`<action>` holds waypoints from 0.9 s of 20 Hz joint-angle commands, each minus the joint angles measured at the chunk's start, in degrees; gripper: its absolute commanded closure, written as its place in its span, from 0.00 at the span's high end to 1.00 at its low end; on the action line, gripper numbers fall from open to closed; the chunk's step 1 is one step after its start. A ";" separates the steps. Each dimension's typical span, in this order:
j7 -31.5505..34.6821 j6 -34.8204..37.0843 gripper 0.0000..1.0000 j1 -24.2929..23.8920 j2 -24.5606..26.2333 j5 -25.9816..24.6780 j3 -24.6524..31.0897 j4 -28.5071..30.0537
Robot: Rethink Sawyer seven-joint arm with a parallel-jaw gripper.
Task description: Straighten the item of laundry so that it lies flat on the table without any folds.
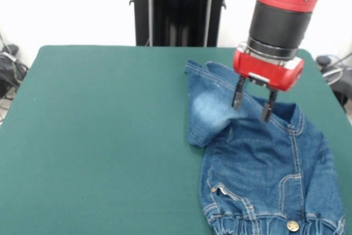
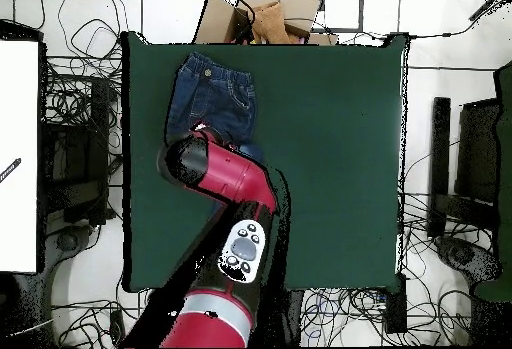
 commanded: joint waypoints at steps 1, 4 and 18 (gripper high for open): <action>4.15 -4.63 0.00 -2.72 -0.84 -5.71 9.80 7.55; 4.50 -4.85 0.00 -2.72 -0.86 -5.99 9.69 7.72; 7.00 -5.11 0.00 -2.54 0.13 -7.22 9.35 6.77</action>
